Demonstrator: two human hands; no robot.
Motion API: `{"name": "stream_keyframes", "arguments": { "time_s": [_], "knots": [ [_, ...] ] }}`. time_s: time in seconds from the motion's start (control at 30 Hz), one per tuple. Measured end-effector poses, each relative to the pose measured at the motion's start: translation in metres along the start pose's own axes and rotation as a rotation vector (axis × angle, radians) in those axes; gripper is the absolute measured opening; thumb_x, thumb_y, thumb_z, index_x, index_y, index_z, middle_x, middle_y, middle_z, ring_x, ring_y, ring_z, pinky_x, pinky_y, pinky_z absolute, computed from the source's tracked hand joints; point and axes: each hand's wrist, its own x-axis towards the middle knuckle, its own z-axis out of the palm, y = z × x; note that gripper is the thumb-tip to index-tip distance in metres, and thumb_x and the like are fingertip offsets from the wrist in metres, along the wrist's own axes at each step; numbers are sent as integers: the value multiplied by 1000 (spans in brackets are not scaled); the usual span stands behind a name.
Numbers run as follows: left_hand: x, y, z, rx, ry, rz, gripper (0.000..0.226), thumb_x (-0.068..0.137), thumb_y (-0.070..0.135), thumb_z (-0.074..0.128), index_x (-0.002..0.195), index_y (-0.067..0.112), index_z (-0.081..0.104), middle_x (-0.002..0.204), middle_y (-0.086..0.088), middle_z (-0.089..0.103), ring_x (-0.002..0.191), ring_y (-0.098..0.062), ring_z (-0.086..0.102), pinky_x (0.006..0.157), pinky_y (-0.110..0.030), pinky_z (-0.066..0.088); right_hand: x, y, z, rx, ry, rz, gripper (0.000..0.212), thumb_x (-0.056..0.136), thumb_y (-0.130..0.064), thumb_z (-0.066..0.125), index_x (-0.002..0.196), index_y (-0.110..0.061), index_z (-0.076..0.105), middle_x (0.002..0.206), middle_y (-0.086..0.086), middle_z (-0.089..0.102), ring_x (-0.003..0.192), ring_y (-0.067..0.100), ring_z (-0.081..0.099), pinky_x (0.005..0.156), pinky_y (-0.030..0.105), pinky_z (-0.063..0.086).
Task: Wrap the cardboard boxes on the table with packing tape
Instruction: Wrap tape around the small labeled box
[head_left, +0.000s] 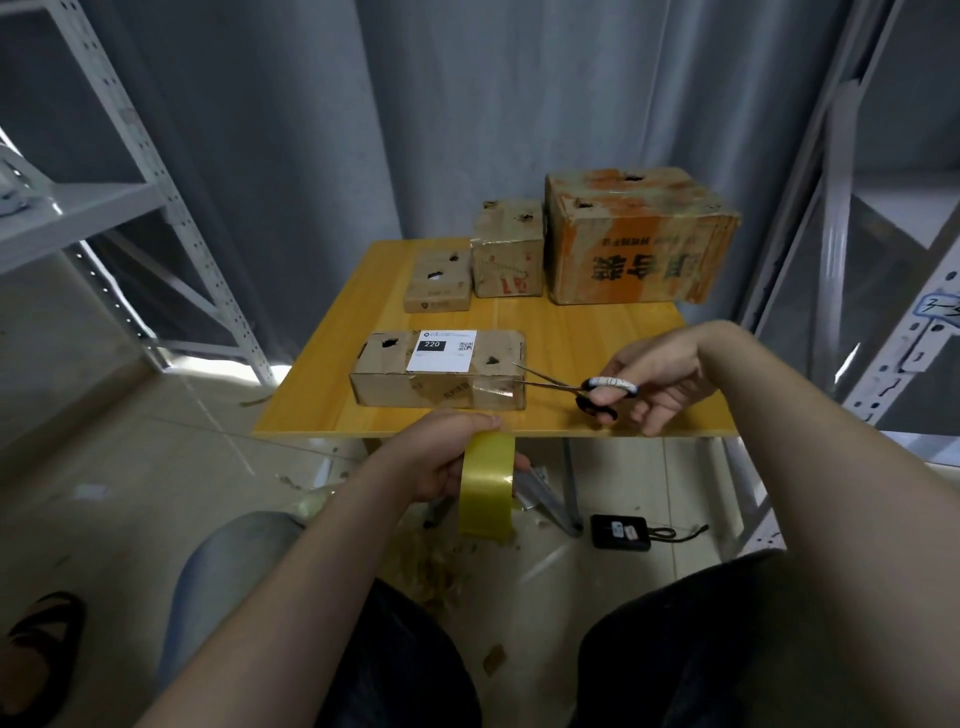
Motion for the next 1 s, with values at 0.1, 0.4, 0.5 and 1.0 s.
{"name": "stream_keyframes", "arguments": {
  "time_s": [0.1, 0.4, 0.5, 1.0],
  "knots": [
    [0, 0, 0, -10, 7, 7, 32, 109, 32, 50, 132, 10, 52, 104, -19, 79, 86, -32, 79, 64, -37, 63, -4, 0, -2, -79, 8, 79, 28, 83, -33, 73, 94, -9, 65, 82, 5, 63, 56, 10, 56, 58, 28, 61],
    [-2, 0, -1, -17, 27, 14, 30, 112, 30, 42, 120, 9, 61, 98, -18, 79, 75, -30, 77, 66, -34, 61, 15, -8, 3, -111, -11, 87, 35, 81, -37, 75, 102, -11, 65, 92, 7, 64, 59, 12, 61, 68, 36, 64],
    [-2, 0, 1, -29, 51, 17, 32, 112, 28, 43, 108, 8, 68, 95, -18, 79, 73, -29, 77, 63, -33, 61, 25, -14, 8, -125, -14, 73, 36, 80, -37, 77, 103, -11, 65, 91, 8, 64, 60, 13, 62, 69, 38, 65],
    [-1, -1, 3, 0, 51, -9, 33, 111, 29, 44, 106, 7, 68, 92, -16, 79, 72, -28, 76, 64, -33, 60, 43, -16, 7, -154, 137, 19, 44, 61, -35, 93, 94, -11, 77, 72, 4, 69, 46, 4, 52, 49, 23, 58]
  ]
}}
